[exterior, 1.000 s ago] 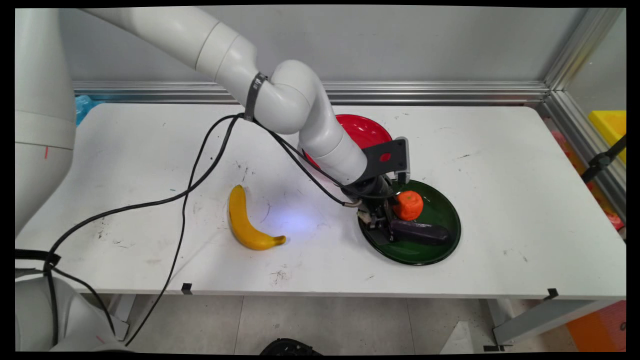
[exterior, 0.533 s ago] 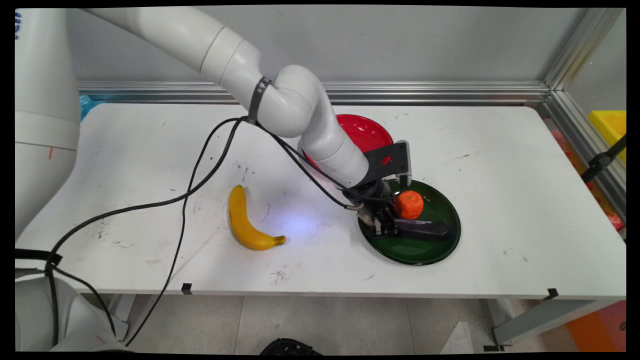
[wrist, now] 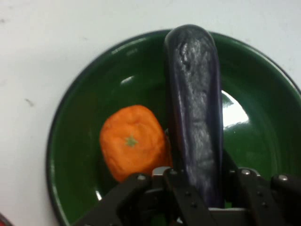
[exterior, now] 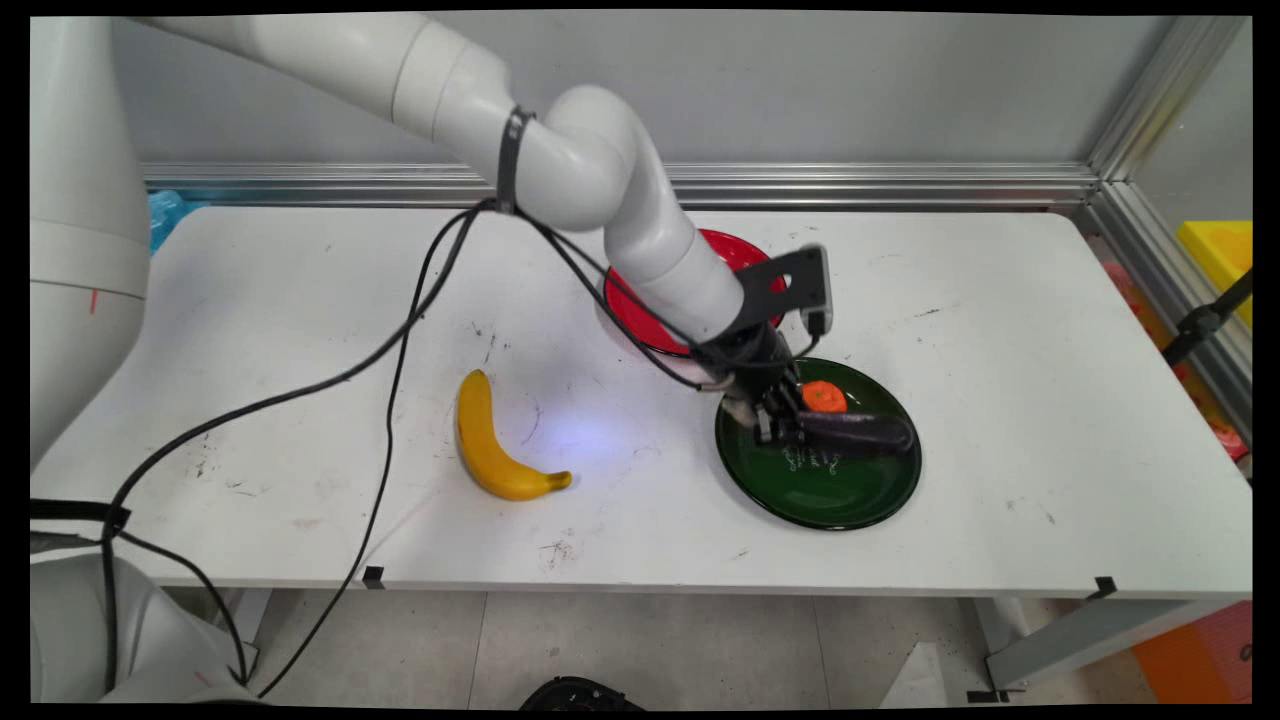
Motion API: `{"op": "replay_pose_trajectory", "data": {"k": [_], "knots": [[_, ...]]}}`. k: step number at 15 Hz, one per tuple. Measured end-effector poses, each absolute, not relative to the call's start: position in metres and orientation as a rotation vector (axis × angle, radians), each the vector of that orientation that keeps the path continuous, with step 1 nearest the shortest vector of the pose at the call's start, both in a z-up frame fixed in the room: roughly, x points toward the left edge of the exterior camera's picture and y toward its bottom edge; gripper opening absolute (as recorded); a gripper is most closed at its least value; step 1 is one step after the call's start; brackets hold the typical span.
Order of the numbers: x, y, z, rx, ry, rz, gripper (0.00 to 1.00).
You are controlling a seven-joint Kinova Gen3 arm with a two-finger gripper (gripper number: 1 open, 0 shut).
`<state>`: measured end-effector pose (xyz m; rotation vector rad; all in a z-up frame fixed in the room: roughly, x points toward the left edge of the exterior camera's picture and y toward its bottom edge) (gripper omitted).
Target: Place the picked object on the red plate
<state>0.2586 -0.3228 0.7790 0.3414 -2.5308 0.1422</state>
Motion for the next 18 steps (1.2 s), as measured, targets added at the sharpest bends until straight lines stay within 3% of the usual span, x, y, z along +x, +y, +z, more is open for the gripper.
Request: {"op": "replay_pose_trajectory", "data": {"k": [10, 18], "knots": [[0.313, -0.360, 0.843, 0.346, -2.563, 0.185, 0.00], [0.385, -0.394, 0.845, 0.435, -2.613, 0.255, 0.00]]}}
